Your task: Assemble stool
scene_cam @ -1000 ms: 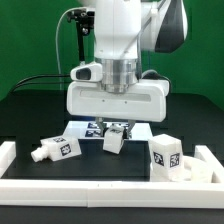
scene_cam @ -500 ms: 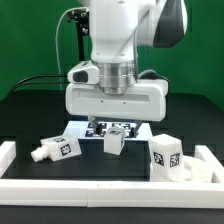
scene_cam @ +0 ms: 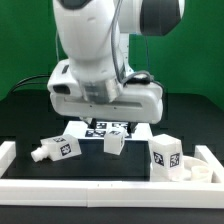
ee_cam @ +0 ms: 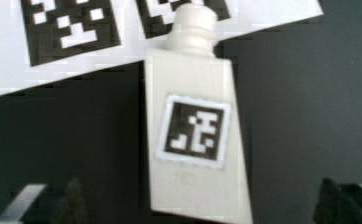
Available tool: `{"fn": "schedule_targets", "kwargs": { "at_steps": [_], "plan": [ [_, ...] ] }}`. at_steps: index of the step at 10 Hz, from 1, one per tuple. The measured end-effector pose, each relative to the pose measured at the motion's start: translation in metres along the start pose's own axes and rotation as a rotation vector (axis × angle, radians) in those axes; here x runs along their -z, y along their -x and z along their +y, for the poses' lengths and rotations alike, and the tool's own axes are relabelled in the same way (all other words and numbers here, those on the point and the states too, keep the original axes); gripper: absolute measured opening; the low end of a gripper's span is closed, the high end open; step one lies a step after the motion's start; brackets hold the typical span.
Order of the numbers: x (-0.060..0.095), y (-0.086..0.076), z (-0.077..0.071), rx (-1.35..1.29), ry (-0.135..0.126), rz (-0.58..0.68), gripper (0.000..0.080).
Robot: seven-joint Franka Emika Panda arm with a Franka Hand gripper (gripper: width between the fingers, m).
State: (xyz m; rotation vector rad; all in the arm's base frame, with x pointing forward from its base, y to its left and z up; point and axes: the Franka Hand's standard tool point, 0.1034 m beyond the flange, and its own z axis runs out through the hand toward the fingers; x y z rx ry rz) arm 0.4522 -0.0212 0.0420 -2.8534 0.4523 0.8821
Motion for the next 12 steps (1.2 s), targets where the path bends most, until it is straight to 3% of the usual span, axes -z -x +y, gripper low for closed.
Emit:
{"fn": "schedule_targets", "kwargs": {
  "at_steps": [5,9,12],
  "plan": [
    [-0.016,0.005,0.007,-0.024,0.013,-0.329,0.0649],
    [-0.016,0.0,0.003,-0.026,0.021,-0.361,0.0649],
    [-0.03,0.001,0.006,-0.066,0.029,-0.397,0.0649]
  ]
}}
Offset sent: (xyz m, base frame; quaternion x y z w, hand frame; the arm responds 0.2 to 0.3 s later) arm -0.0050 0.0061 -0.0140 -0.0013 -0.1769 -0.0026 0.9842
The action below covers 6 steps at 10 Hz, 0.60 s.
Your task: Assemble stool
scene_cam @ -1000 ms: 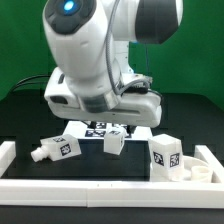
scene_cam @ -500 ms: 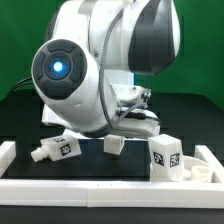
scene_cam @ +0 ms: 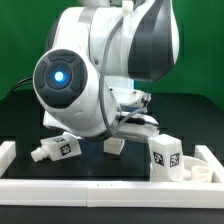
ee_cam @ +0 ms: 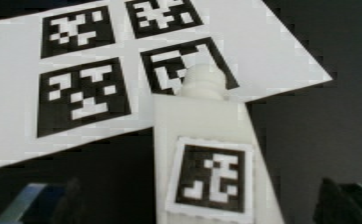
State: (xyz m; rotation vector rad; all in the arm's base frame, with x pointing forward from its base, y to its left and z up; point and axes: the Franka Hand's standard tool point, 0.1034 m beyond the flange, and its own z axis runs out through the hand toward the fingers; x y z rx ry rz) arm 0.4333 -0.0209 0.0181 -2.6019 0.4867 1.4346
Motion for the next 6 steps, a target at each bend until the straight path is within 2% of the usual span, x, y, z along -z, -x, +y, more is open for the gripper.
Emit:
{"fn": "schedule_targets", "kwargs": {
  "at_steps": [3,5,6],
  "plan": [
    [-0.0084,-0.003,0.0015,-0.036,0.001,-0.039,0.0649],
    [-0.0078,-0.0032,0.0022,-0.037,0.002,-0.037,0.0649],
    [-0.0078,-0.0032,0.0022,-0.037,0.002,-0.037,0.0519]
  ]
}}
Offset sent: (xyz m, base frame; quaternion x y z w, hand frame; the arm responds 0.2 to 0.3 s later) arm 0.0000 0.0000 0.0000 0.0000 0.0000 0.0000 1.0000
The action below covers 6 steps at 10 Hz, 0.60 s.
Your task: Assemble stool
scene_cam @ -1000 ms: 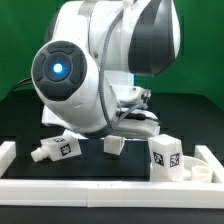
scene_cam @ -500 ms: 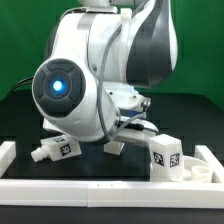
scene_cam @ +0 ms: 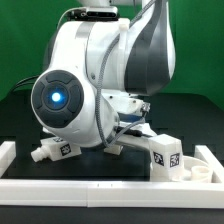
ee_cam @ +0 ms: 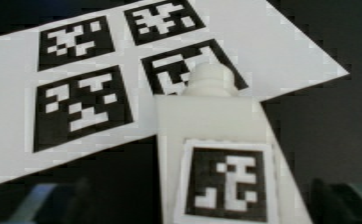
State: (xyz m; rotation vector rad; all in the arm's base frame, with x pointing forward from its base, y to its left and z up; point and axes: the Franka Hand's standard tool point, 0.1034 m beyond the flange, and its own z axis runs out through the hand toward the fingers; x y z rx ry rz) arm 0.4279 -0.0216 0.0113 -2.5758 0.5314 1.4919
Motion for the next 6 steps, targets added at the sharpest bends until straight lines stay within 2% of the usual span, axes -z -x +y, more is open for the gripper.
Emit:
{"fn": "schedule_targets", "kwargs": {
  "at_steps": [1,2,3,5,6],
  "plan": [
    [0.0,0.0,0.0,0.0,0.0,0.0,0.0519],
    [0.001,0.0,0.0,0.0,0.0,0.002,0.0381],
    [0.008,0.004,-0.002,0.006,-0.005,0.022,0.0321],
    [0.029,0.022,-0.007,0.023,-0.02,0.063,0.0321],
    [0.043,0.03,-0.013,0.037,-0.032,0.161,0.0321]
  ]
}}
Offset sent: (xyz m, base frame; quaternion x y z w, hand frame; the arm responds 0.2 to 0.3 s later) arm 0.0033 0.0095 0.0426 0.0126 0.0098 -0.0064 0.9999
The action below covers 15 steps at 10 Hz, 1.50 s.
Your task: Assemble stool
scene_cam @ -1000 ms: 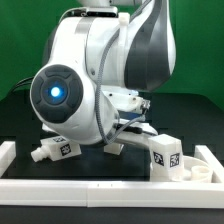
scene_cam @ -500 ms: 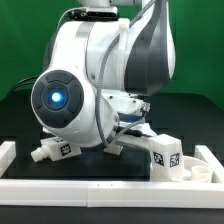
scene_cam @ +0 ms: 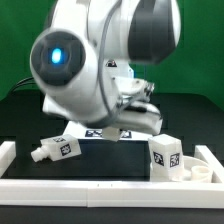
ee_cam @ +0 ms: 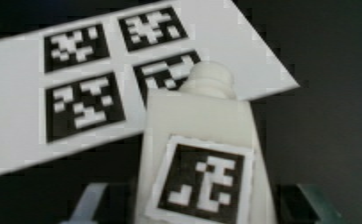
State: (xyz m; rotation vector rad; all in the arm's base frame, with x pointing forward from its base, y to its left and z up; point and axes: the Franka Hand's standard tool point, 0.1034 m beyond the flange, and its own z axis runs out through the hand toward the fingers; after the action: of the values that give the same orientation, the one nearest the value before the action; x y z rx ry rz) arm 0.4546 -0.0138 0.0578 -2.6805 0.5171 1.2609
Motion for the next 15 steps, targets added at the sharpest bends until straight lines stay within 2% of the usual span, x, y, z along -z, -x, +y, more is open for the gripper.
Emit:
{"fn": "schedule_targets", "kwargs": {
  "at_steps": [1,2,3,4,5,8,9,10,11,12,13,15],
  "plan": [
    [0.014,0.02,-0.011,0.004,-0.007,0.068,0.0321],
    [0.031,0.037,-0.027,0.028,0.001,0.119,0.0321],
    [0.041,0.04,-0.041,0.065,0.024,0.209,0.0321],
    [0.042,0.041,-0.049,0.098,0.051,0.316,0.0323],
    [0.039,0.042,-0.05,0.106,0.043,0.371,0.0323],
    [0.048,0.035,-0.058,0.132,0.011,0.584,0.0323],
    [0.063,0.033,-0.063,0.174,0.039,0.645,0.0323],
    [0.086,0.027,-0.074,0.216,0.06,0.741,0.0323],
    [0.097,0.028,-0.085,0.257,0.1,0.783,0.0323],
    [0.1,0.028,-0.097,0.234,0.076,0.85,0.0323],
    [0.092,0.031,-0.101,0.225,0.048,0.925,0.0323],
    [0.088,0.03,-0.099,0.238,0.037,0.976,0.0323]
  ]
}}
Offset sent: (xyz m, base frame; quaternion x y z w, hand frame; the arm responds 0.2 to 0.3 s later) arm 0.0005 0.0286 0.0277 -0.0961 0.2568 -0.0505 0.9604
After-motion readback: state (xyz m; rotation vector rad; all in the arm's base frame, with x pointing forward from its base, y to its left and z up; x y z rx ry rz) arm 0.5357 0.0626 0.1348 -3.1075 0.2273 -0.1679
